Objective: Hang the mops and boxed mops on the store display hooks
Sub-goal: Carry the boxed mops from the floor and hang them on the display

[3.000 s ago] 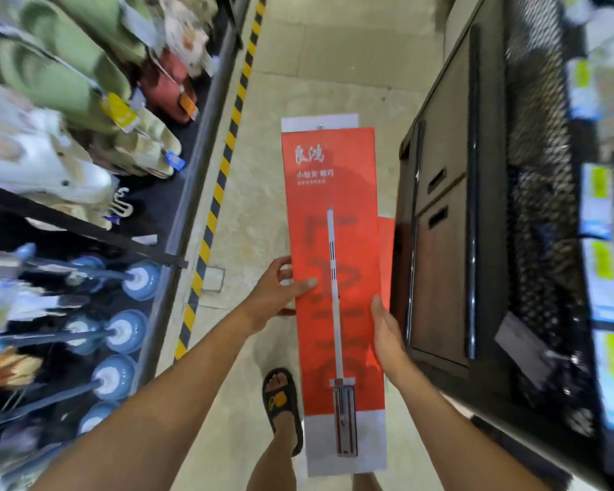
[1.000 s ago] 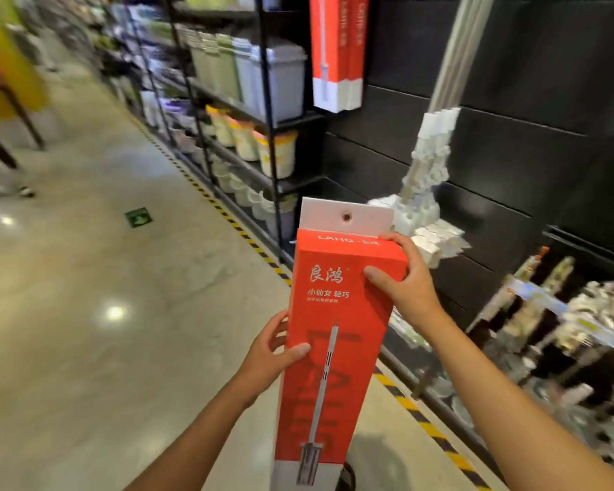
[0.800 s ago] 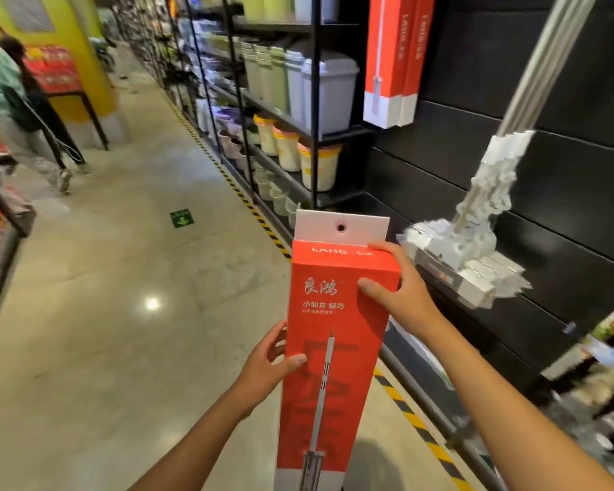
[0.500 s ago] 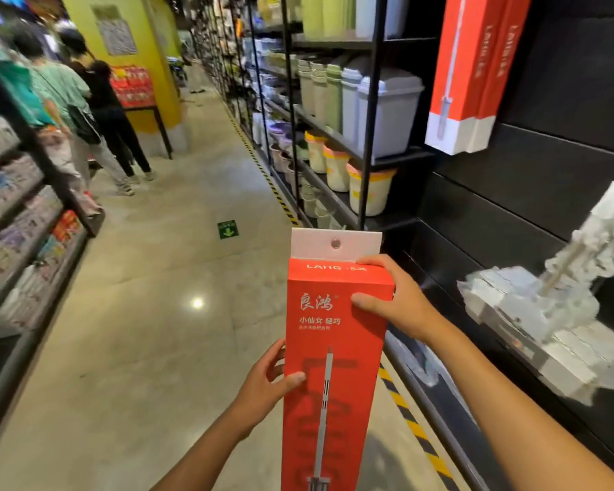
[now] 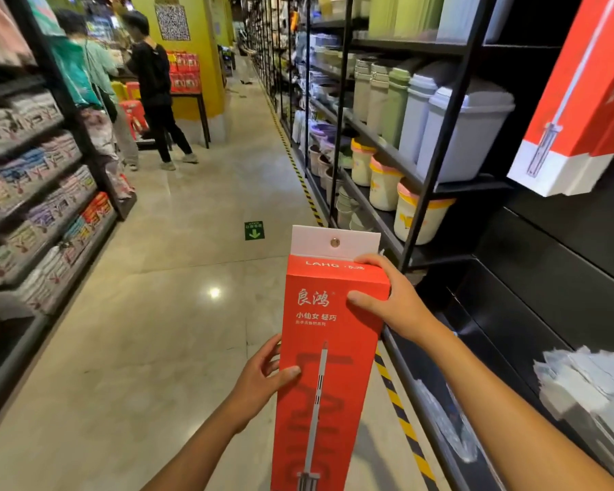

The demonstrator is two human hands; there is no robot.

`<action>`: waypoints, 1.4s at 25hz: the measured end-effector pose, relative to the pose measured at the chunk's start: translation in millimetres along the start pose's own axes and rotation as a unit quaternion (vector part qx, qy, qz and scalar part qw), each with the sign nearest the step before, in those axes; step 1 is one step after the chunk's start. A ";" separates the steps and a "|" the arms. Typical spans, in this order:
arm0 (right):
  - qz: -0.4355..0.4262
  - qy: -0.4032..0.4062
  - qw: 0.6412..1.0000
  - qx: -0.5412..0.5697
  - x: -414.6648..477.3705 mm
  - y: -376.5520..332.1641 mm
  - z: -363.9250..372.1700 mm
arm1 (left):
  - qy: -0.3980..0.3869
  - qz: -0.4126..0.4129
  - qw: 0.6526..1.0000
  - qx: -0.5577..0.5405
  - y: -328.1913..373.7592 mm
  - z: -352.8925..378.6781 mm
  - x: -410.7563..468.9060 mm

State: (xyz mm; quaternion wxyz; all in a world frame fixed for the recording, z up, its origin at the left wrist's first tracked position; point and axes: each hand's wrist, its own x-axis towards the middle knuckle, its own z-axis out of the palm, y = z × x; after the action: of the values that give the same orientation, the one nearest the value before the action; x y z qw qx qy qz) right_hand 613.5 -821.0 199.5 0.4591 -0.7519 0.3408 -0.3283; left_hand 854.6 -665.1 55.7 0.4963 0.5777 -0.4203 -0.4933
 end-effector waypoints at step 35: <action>-0.060 0.377 0.892 -0.243 299.7 -84.0 -450.4 | -0.319 0.272 0.906 -0.054 392.7 283.6 579.7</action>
State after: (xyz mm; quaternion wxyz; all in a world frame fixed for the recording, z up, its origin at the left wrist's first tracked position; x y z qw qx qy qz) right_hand 433.4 -1246.1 494.0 0.0785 -0.6783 0.5121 -0.5210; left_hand 669.0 -1336.0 349.1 0.4807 0.2249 -0.6701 -0.5190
